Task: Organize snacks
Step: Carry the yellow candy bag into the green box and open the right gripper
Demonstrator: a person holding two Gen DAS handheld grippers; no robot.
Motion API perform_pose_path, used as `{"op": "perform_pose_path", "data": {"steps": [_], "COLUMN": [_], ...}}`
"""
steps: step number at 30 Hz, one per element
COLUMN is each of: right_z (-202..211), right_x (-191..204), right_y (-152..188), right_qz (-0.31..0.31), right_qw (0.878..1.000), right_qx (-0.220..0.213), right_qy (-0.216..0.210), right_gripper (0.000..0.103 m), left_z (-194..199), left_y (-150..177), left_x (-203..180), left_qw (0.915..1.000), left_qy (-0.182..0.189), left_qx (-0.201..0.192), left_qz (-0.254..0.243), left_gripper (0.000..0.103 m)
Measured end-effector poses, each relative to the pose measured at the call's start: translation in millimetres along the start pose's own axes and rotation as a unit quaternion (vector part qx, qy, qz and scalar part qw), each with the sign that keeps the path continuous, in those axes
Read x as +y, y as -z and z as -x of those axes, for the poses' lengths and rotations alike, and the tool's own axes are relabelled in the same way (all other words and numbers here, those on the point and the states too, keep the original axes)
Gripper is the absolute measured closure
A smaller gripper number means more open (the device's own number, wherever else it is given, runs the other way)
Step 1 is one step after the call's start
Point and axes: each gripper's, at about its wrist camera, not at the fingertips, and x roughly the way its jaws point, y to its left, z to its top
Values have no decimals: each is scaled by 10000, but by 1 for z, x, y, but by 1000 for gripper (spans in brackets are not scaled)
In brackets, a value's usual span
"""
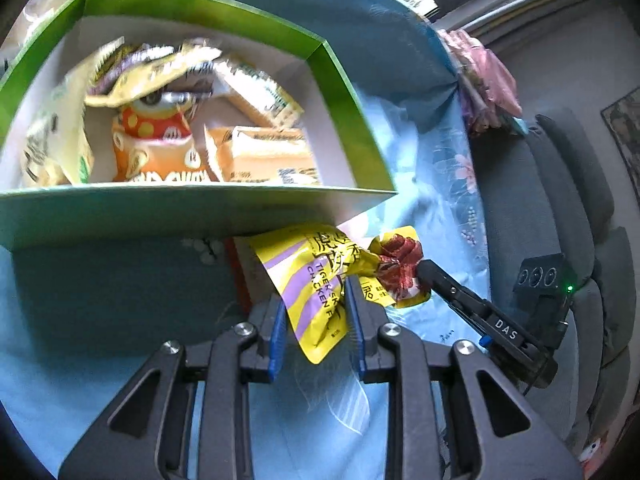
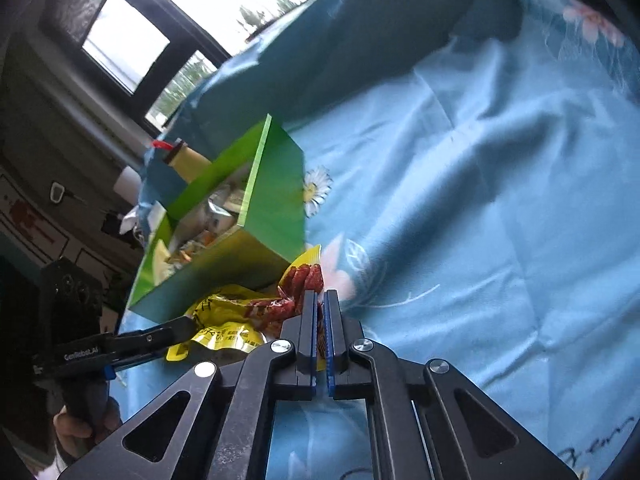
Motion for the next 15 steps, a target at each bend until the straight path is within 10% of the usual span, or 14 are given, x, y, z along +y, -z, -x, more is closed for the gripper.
{"op": "perform_pose_path", "data": {"steps": [15], "right_z": [31], "right_x": [76], "right_y": [-22], "right_qz": [725], "right_qw": [9961], "right_qx": [-434], "right_qy": [-244], "right_gripper": [99], "left_z": [67], "left_y": [-22], "left_x": [-10], "left_qw": [9966], "left_qy": [-42], "left_qx": [-764], "left_qz": [-294], "left_gripper": [76]}}
